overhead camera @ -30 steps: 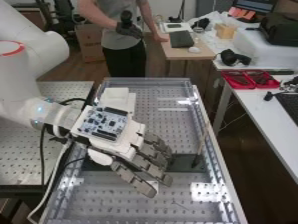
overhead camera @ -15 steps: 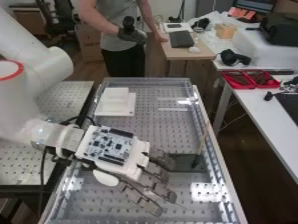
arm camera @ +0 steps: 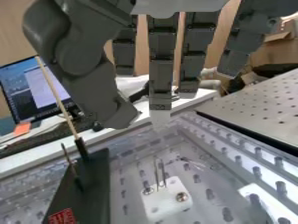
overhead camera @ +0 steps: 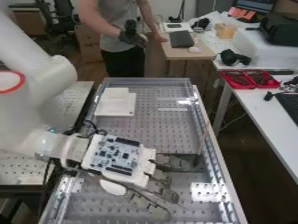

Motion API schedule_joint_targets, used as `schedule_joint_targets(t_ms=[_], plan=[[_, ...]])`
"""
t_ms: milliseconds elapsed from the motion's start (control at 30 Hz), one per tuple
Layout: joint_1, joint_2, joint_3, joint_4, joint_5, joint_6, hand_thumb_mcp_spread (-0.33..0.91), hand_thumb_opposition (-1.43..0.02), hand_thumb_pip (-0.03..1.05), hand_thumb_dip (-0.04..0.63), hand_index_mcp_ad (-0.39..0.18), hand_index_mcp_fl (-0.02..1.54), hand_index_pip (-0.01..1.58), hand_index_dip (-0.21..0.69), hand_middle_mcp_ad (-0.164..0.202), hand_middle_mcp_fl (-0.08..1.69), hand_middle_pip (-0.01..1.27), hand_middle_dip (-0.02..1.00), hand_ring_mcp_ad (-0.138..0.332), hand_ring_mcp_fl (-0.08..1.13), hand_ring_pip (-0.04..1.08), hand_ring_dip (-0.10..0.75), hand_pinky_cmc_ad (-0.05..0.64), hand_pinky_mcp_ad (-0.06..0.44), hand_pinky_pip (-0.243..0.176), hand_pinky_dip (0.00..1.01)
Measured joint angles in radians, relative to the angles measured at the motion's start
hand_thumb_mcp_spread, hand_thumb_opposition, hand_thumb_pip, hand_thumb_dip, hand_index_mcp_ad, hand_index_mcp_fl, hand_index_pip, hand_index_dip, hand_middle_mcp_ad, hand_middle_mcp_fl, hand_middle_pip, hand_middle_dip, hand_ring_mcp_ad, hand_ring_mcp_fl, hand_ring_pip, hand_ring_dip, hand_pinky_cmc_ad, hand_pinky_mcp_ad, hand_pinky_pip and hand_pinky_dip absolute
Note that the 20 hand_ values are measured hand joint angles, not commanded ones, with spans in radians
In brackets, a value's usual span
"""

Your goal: Grab the paper clip and place it in the clear container

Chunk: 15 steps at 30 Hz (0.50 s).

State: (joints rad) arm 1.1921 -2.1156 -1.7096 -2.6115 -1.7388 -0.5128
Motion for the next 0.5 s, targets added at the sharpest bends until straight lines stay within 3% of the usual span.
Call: schedule_joint_targets(t_ms=[500], plan=[[-0.018,-0.029,0.007,0.042,-0.038,-0.019,0.54,-0.83,0.81,0.332,-0.122,0.18,0.49,-0.126,0.061,0.40,0.76,0.62,0.070,0.34,0.27,0.421,0.344,0.253,0.051,0.20]])
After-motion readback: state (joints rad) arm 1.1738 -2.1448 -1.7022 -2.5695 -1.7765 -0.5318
